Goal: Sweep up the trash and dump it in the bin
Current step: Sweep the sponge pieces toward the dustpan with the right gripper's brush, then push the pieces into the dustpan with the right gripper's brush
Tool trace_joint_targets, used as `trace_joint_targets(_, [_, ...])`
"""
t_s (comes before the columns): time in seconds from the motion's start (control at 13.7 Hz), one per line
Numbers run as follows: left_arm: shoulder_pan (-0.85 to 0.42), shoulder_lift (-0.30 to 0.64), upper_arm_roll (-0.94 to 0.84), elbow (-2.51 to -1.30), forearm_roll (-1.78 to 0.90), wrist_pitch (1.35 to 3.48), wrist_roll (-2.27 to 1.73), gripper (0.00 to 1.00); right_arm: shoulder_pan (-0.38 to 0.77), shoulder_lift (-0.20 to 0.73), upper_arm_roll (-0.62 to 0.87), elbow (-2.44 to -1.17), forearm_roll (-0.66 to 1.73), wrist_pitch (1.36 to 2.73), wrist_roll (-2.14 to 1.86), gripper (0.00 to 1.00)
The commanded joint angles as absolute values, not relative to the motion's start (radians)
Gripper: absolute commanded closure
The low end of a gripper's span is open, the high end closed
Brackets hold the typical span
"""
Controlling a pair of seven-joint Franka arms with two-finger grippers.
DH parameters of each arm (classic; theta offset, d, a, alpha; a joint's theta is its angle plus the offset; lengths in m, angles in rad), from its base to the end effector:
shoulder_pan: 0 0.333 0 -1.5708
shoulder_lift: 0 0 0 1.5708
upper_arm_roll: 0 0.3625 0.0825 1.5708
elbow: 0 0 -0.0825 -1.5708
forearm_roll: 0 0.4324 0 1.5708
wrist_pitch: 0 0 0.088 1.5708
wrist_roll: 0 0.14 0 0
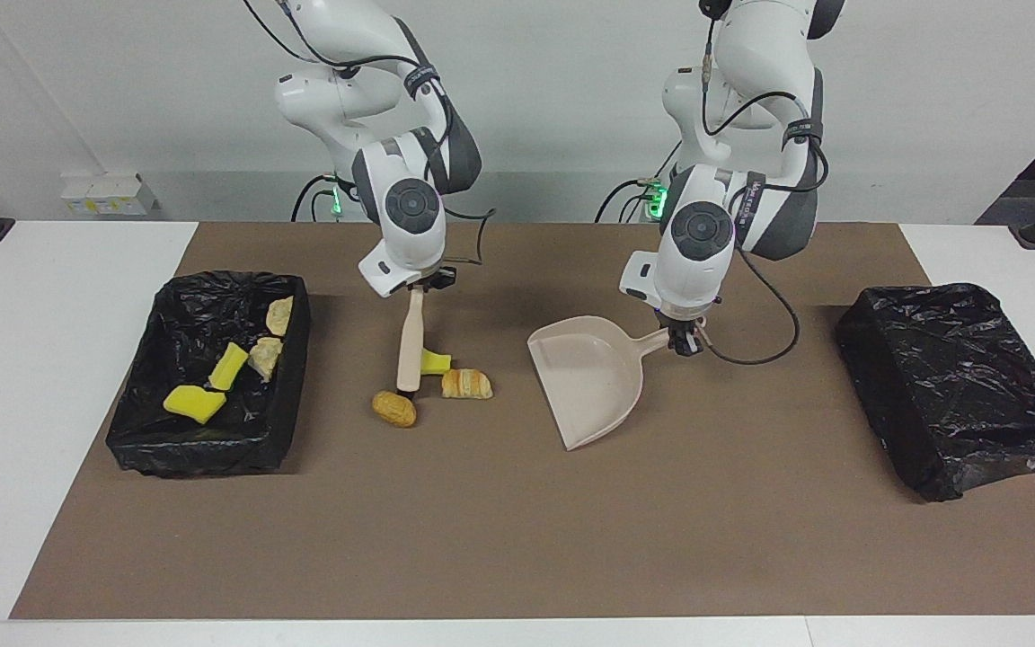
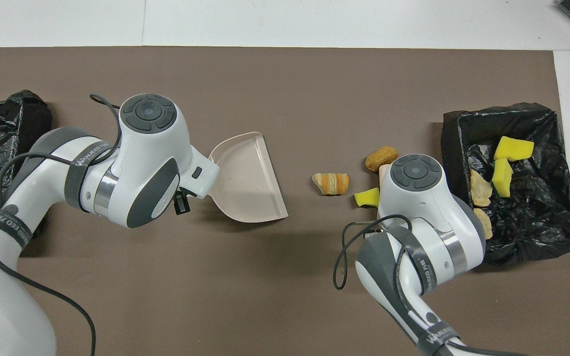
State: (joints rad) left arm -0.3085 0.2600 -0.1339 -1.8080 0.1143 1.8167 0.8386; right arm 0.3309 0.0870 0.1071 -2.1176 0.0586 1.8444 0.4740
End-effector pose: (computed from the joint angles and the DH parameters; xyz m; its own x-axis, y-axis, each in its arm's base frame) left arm 0.5884 -0.2596 0.3725 0.2253 -0.9505 -0.2142 -0.9561 -0.2580 0.1393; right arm 0.4901 0.2364 0.3358 0.9375 -0.0765 -0.3394 -0.0410 -0.9930 0.1106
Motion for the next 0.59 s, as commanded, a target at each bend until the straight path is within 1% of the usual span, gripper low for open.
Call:
trace_joint_targets(0.0, [-0.324,0.207,-0.123,-1.873,0.167,1.847,0.851,1.00,0.382,0.081,0.106,-2.131,0.109,1.902,0.434,1.00])
trace_joint_targets(0.15, [-0.330,0.198,-0.123,-1.890,0.176,1.856,0.897,1.00,0.412,0.107,0.107,-2.122,0.124,1.950,0.428,1.00])
trace_joint_targets(0.29, [-0.334,0.192,-0.123,-1.904,0.181,1.865,0.920,1.00,0.431,0.136,0.107,-2.086,0.163,1.976,0.387,1.00])
trace_joint_targets(0.51, [-0.334,0.170,-0.123,-1.939,0.181,1.873,0.920,1.00,0.466,0.207,0.107,-2.030,0.181,2.035,0.376,1.00])
